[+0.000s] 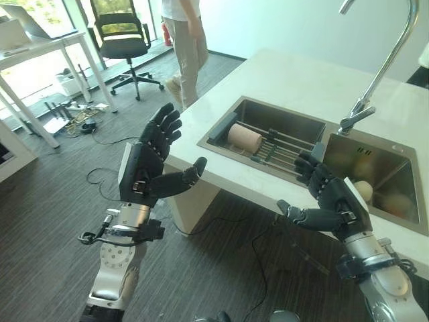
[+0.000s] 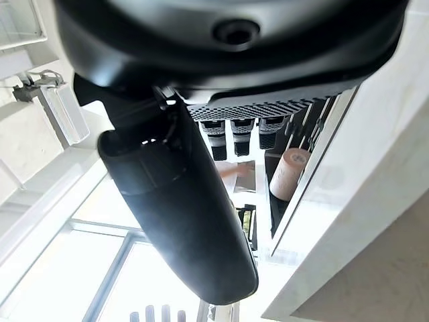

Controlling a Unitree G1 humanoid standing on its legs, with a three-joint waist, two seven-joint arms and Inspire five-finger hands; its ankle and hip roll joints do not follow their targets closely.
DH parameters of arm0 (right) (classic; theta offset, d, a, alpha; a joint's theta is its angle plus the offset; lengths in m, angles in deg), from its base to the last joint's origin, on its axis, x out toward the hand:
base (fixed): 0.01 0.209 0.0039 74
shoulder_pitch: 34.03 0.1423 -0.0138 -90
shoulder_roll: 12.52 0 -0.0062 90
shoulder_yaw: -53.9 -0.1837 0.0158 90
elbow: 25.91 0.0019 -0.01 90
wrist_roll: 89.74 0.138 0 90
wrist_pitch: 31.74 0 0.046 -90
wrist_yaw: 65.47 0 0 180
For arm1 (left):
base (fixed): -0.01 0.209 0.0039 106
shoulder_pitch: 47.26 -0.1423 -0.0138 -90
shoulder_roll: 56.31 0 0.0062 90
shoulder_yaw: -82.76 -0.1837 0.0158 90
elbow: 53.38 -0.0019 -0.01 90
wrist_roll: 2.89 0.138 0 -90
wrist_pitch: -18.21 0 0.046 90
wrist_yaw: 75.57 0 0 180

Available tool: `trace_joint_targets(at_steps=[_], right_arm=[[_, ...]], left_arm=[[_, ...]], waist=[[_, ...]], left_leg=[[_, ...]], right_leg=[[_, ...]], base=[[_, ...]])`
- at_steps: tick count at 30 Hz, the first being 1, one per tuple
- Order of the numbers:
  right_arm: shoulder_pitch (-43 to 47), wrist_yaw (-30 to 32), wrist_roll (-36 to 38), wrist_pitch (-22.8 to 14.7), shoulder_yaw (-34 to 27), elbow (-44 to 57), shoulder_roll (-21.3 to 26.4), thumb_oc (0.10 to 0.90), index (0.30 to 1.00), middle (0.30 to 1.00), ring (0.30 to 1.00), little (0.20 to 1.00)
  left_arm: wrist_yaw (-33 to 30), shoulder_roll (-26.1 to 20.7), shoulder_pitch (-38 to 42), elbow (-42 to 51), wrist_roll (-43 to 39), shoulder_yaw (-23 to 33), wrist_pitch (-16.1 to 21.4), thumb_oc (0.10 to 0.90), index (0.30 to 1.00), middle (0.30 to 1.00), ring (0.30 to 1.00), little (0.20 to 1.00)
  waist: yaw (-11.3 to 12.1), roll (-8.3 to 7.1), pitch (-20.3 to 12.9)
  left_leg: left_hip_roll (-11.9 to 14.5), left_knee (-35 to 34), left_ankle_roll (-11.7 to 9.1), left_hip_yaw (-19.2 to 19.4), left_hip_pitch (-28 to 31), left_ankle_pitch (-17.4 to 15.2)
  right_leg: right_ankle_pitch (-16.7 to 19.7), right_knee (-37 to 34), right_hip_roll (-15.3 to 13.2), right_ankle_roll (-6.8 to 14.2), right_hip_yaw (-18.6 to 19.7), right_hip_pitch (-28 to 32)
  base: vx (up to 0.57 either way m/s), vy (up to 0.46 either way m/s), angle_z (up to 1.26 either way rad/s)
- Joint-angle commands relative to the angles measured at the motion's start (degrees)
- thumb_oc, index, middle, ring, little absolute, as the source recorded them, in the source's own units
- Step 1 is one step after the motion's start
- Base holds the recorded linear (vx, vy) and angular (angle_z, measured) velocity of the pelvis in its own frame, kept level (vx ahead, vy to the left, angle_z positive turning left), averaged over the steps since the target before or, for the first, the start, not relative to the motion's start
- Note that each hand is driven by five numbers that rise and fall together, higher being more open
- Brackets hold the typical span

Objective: Place the dishes in the dishwasher.

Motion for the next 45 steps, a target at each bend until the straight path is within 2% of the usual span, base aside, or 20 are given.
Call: trace_joint_targets(at_steps=[1,2,3,5,6,7,9,10,11,12,13,17,18,19,21,23,25,31,40,45], right_arm=[[7.57,2.36,1.61,-6.05,-4.97,1.02,3.53,0.800,0.900,0.900,0.900,0.900],[7.57,2.36,1.61,-6.05,-4.97,1.02,3.53,0.800,0.900,0.900,0.900,0.900],[6.87,5.43,0.35,-7.65,-4.53,1.35,2.53,0.800,0.900,0.900,0.900,0.900],[8.23,8.08,0.21,-7.75,-3.26,0.07,2.53,0.800,0.900,0.900,0.900,0.900],[9.68,9.03,-0.27,-7.51,-1.70,-0.18,2.55,0.800,0.900,0.900,0.900,0.900],[9.46,9.07,-0.83,-7.85,-1.46,0.06,2.29,0.800,0.900,0.900,0.900,0.900],[7.80,8.67,-0.42,-8.38,-2.43,1.37,2.42,0.800,0.900,0.900,0.900,0.900],[7.32,8.78,-0.65,-8.78,-2.62,1.62,2.40,0.800,0.900,0.900,0.900,0.900],[7.41,8.57,-0.30,-9.24,-2.97,1.63,2.99,0.800,0.900,0.900,0.900,0.900],[8.13,7.76,0.47,-9.56,-3.06,1.84,3.64,0.800,0.900,0.900,0.900,0.900],[8.63,7.05,0.95,-9.76,-3.07,1.97,3.76,0.800,0.900,0.900,0.900,0.900],[8.94,6.85,1.11,-9.75,-3.04,2.07,3.68,0.800,0.900,0.900,0.900,0.900],[10.55,3.61,5.79,-9.54,-3.50,3.74,3.34,0.800,0.900,0.900,0.900,0.900],[11.02,3.12,5.35,-9.30,-3.06,3.77,3.13,0.800,0.900,0.900,0.900,0.900],[12.20,2.93,5.65,-8.53,-2.54,3.63,3.90,0.800,0.900,0.900,0.900,0.900],[11.06,3.12,6.56,-7.65,-3.59,4.60,4.28,0.800,0.900,0.900,0.900,0.900],[9.73,2.90,8.34,-6.52,-4.73,5.82,3.85,0.800,0.900,0.900,0.900,0.900],[8.14,2.45,4.77,-5.68,-2.78,7.05,0.92,0.800,0.900,0.900,0.900,0.900],[7.68,2.83,5.11,-6.53,-3.73,6.90,1.56,0.800,0.900,0.900,0.900,0.900],[8.03,3.72,5.03,-5.93,-4.19,7.03,2.05,0.800,0.900,0.900,0.900,0.900]], left_arm=[[-0.61,-3.30,2.86,8.17,0.57,-0.35,4.10,0.800,0.900,0.900,0.900,0.900],[-0.61,-3.30,2.86,8.17,0.57,-0.35,4.10,0.800,0.900,0.900,0.900,0.900],[1.13,-2.15,1.84,10.57,2.24,-1.72,5.11,0.800,0.900,0.900,0.900,0.900],[0.06,-2.54,3.05,10.53,0.15,-3.05,4.01,0.800,0.900,0.900,0.900,0.900],[-0.58,-2.30,3.21,10.63,-1.11,-2.81,3.61,0.800,0.900,0.900,0.900,0.900],[-0.44,-2.10,2.92,10.84,-1.35,-2.42,3.89,0.800,0.900,0.900,0.900,0.900],[-0.34,-2.16,1.80,12.10,-1.94,-1.29,4.81,0.800,0.900,0.900,0.900,0.900],[-0.45,-1.99,1.63,12.57,-2.12,-1.20,5.21,0.800,0.900,0.900,0.900,0.900],[-0.62,-1.92,1.66,12.80,-2.51,-1.12,5.71,0.800,0.900,0.900,0.900,0.900],[-0.38,-1.36,1.76,13.26,-2.45,-1.08,6.26,0.800,0.900,0.900,0.900,0.900],[-0.18,-0.98,1.57,13.56,-1.70,-1.12,6.83,0.800,0.900,0.900,0.900,0.900],[-0.07,-0.89,1.60,13.53,-1.33,-1.08,7.06,0.800,0.900,0.900,0.900,0.900],[-0.70,-2.62,0.32,14.69,-2.25,1.34,9.74,0.800,0.900,0.900,0.900,0.900],[-1.16,-2.48,0.56,14.58,-2.22,1.45,10.01,0.800,0.900,0.900,0.900,0.900],[-1.31,-2.35,1.05,14.25,-2.20,1.60,10.29,0.800,0.900,0.900,0.900,0.900],[-0.40,-2.65,1.88,14.31,-1.46,0.93,9.77,0.800,0.900,0.900,0.900,0.900],[0.79,-2.74,2.70,15.17,-2.47,0.59,7.97,0.800,0.900,0.900,0.900,0.900],[-0.63,-2.73,3.18,16.73,-1.81,-0.78,7.07,0.800,0.900,0.900,0.900,0.900],[-2.53,-3.70,2.96,16.66,2.54,-1.59,7.30,0.800,0.900,0.900,0.900,0.900],[-1.77,-5.77,2.65,16.94,6.62,-0.47,5.66,0.800,0.900,0.900,0.900,0.900]], waist=[[0.64,-3.64,-2.25],[0.64,-3.64,-2.25],[-0.55,-5.64,-1.95],[-0.66,-5.08,-3.21],[-0.32,-4.44,-4.61],[-0.36,-4.02,-4.96],[-0.60,-3.05,-5.30],[-0.56,-3.16,-5.18],[-0.36,-4.06,-4.85],[0.03,-4.52,-3.91],[0.40,-4.64,-3.31],[0.48,-5.01,-3.43],[1.57,-2.57,-1.96],[2.11,-2.23,-1.95],[2.31,-2.40,-2.71],[1.17,-2.14,-3.92],[0.58,-2.22,-4.83],[-0.08,-2.43,-5.29],[0.54,-3.27,-5.88],[1.10,-3.17,-6.22]], left_leg=[[3.62,-0.14,-0.57,-4.03,0.04,-0.62],[3.62,-0.14,-0.57,-4.03,0.04,-0.62],[1.42,-0.14,-0.06,-2.98,3.04,-4.19],[1.88,-0.14,0.06,-2.36,5.95,-6.44],[2.26,-0.14,-0.51,-1.35,8.30,-6.27],[2.83,-0.14,-1.28,-0.75,9.37,-4.40],[5.25,-0.14,-4.48,1.14,11.25,5.27],[6.11,-0.14,-5.81,2.32,11.67,9.71],[5.96,0.79,-7.46,3.45,12.62,15.34],[7.56,9.35,-8.93,2.51,8.93,17.54],[8.38,13.58,-9.26,0.67,5.51,18.63],[8.55,14.83,-8.86,0.26,3.23,18.64],[8.32,-0.14,-5.35,-7.56,-3.17,9.19],[7.25,-0.14,-5.46,-10.69,-4.45,11.46],[5.44,-0.14,-4.39,-13.01,-4.23,5.56],[5.64,-0.14,-4.13,-11.82,-2.28,2.23],[5.25,-0.14,-3.70,-10.75,-1.24,1.10],[4.30,-0.14,-2.19,-8.82,-0.25,-0.41],[3.96,-0.14,-1.04,-9.90,-1.38,-1.86],[3.90,-0.14,-1.10,-10.40,-1.69,-1.81]], right_leg=[[5.44,-23.48,4.91,3.56,-4.27,3.38],[5.44,-23.48,4.91,3.56,-4.27,3.38],[9.05,-23.48,1.28,5.08,-3.16,-4.84],[6.75,-23.48,1.50,5.00,-2.34,-4.38],[5.71,-23.48,1.98,4.04,-2.39,-3.31],[5.10,-23.48,2.41,3.38,-2.48,-2.83],[3.37,-23.48,3.69,1.60,-2.86,-1.48],[2.57,-23.48,3.85,0.80,-2.68,-0.70],[1.78,-23.48,3.37,0.00,-1.95,0.37],[0.78,-23.48,3.70,-1.35,-0.85,1.78],[0.45,-23.48,4.08,-1.94,0.11,2.67],[0.50,-23.48,3.90,-2.10,0.63,2.60],[-1.26,-23.48,7.28,0.21,8.19,4.73],[-1.54,-23.48,7.93,-0.02,10.20,4.89],[-1.49,-23.48,7.24,0.59,11.61,4.22],[-1.34,-23.48,6.32,1.44,11.22,3.95],[-1.18,-23.48,5.73,1.96,11.34,3.81],[-0.51,-23.48,5.41,2.80,13.43,3.24],[-0.55,-23.48,4.90,3.44,12.35,2.65],[-0.81,-23.48,4.77,3.43,11.59,2.61]], base=[[0.22,-0.062,-1.55],[0.36,-0.211,-1.01],[0.41,-0.266,-0.34],[0.60,-0.496,0.48],[0.54,-0.475,0.37],[0.45,-0.346,-0.14],[0.28,-0.228,-0.39],[0.26,-0.225,-0.09],[0.25,-0.247,-0.07],[0.21,-0.211,-0.19],[0.11,-0.135,-0.38],[0.10,0.103,-0.48],[0.43,0.540,-0.12],[0.46,0.624,-0.06],[0.14,0.226,-1.14],[0.18,0.215,-1.34],[0.19,0.199,-0.32],[0.10,0.139,-0.30],[0.00,0.014,0.02],[-0.02,-0.022,0.14]])
